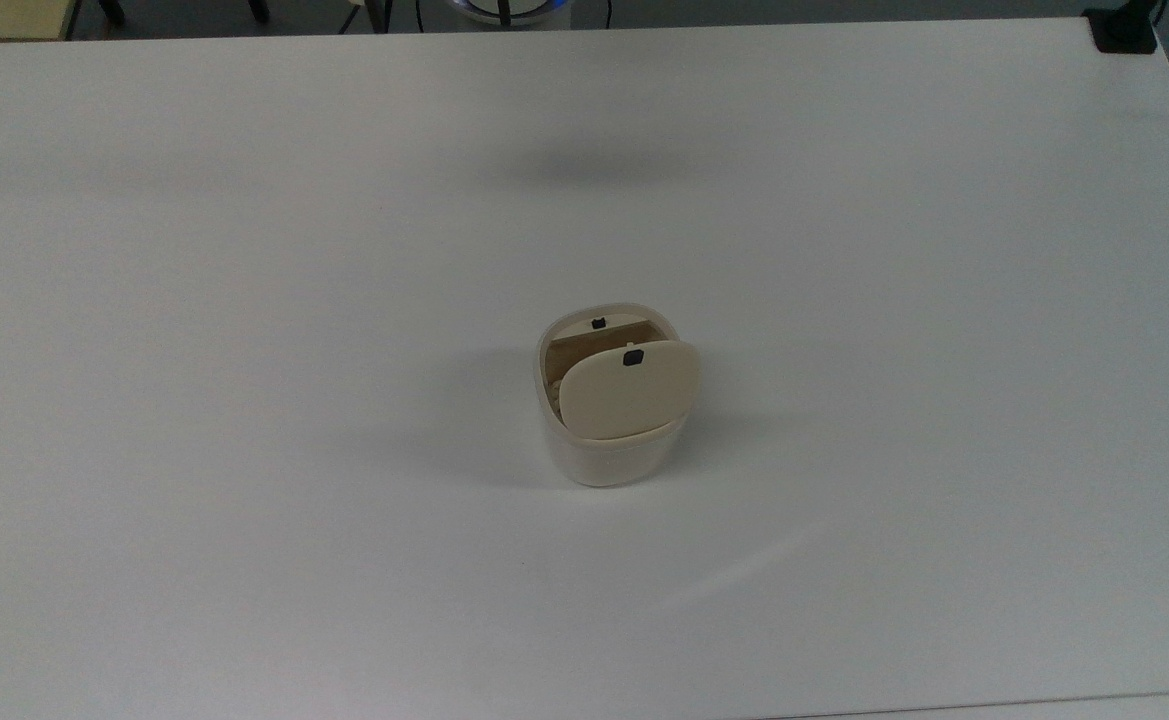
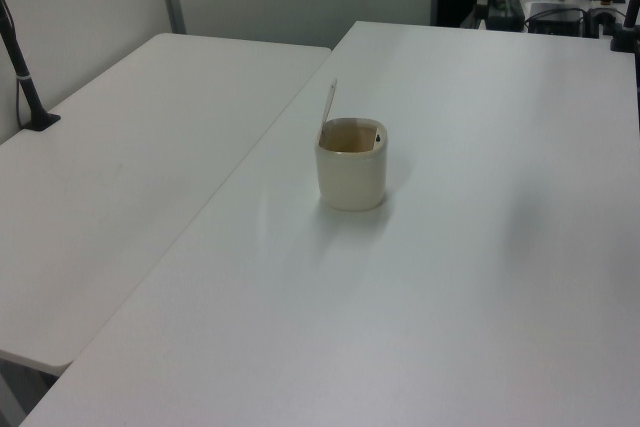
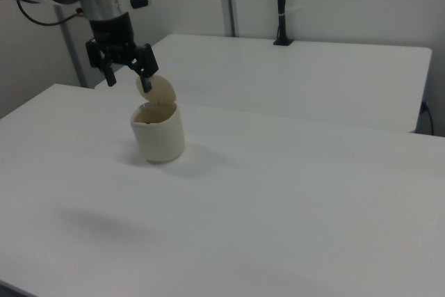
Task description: Close the trash bin
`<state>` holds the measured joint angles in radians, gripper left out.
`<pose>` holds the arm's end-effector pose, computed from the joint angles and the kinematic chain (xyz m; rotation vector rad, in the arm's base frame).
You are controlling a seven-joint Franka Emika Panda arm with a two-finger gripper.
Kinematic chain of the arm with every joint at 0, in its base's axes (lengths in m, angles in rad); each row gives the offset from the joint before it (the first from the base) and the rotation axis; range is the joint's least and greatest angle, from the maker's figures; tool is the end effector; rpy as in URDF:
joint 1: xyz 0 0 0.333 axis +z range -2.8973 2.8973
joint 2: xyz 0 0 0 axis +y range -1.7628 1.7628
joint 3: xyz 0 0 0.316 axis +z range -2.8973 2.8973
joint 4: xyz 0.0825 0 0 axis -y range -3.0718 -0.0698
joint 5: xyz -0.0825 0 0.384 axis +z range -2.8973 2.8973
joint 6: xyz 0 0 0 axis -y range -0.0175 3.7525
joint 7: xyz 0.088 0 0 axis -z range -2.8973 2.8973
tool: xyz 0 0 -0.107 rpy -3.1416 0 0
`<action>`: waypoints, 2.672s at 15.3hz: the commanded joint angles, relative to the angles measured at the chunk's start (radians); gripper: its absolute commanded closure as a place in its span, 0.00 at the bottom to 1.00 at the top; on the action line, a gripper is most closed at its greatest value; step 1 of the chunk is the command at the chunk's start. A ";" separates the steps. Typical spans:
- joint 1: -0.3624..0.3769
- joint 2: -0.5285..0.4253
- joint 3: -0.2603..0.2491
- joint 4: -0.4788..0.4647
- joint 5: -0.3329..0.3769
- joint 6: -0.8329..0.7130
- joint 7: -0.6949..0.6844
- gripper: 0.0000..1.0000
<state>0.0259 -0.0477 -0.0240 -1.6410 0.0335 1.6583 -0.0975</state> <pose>0.5479 0.0040 0.6254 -3.1047 -0.1515 -0.1035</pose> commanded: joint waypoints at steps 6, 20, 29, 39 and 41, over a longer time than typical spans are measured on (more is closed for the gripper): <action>0.071 0.166 0.001 0.085 -0.006 0.250 0.074 0.56; 0.187 0.380 -0.002 0.176 -0.040 0.739 1.072 1.00; 0.200 0.411 -0.004 0.150 -0.119 0.819 1.095 1.00; 0.198 0.393 -0.004 0.089 -0.181 0.766 1.056 1.00; 0.200 0.352 -0.004 0.032 -0.181 0.738 1.030 1.00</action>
<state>0.2209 0.3750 -0.0229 -1.5200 -0.1292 2.4421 0.9671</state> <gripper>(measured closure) 0.991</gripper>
